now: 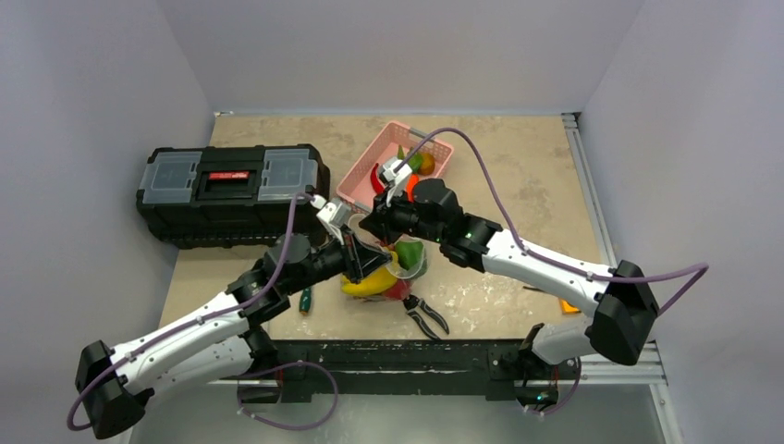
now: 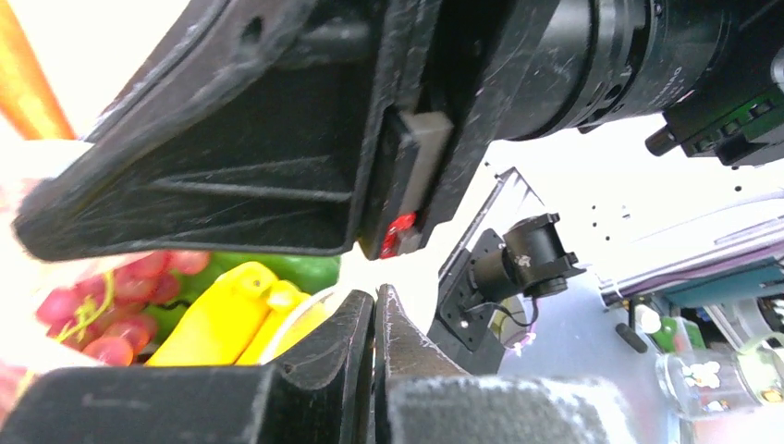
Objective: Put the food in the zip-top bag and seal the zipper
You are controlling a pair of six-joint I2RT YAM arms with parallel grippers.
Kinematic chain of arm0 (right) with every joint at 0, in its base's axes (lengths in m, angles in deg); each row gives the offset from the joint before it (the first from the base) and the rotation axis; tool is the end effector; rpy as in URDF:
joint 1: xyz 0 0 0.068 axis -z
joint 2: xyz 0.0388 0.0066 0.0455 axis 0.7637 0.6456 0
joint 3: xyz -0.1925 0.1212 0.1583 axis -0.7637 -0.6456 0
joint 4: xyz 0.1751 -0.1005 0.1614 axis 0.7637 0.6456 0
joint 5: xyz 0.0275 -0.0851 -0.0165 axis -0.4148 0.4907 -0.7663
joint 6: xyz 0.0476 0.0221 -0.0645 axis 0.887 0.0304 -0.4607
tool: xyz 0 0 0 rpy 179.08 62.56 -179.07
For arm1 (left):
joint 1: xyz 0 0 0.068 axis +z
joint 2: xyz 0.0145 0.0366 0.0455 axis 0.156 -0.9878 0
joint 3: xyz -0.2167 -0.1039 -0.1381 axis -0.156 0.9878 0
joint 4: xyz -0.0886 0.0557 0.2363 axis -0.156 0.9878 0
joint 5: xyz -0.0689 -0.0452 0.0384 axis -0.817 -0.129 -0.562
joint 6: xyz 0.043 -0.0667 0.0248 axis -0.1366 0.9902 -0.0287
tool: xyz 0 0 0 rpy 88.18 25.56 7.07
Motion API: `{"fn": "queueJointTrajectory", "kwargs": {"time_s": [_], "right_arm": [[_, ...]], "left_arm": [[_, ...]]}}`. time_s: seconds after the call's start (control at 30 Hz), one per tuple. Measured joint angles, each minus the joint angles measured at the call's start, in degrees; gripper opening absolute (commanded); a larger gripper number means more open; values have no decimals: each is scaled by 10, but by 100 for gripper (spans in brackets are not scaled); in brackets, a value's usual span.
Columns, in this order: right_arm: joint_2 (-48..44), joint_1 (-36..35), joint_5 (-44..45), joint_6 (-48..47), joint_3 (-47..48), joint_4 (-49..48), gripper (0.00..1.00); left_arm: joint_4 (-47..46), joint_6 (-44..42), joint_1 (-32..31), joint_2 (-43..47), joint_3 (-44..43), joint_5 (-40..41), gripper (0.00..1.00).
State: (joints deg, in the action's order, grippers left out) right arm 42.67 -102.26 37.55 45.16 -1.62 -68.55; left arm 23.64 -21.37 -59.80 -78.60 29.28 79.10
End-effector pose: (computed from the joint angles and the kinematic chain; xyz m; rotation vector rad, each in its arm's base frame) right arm 0.2108 0.2883 0.3203 -0.7009 1.8178 0.9159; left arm 0.1383 -0.1876 0.2959 0.3296 1.8448 -1.2589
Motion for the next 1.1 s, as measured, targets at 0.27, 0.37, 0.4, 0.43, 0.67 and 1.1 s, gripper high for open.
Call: {"fn": "queueJointTrajectory", "kwargs": {"time_s": [0.27,0.37,0.4,0.43,0.67,1.1], "right_arm": [[25,-2,-36,0,7,-10,1],[24,-4,-41,-1,7,-14,11],[24,-3,-50,-2,7,-14,17],[24,-3,-55,-4,7,-13,24],[-11,35,-109,-20,4,-2,69],[-320,162,-199,2,-294,-198,82]], "left_arm": [[53,13,0,111,68,60,0],[82,15,0,140,75,77,0],[90,15,0,146,77,82,0],[99,15,0,152,78,86,0],[131,15,0,162,78,103,0],[159,9,0,148,52,107,0]]}}
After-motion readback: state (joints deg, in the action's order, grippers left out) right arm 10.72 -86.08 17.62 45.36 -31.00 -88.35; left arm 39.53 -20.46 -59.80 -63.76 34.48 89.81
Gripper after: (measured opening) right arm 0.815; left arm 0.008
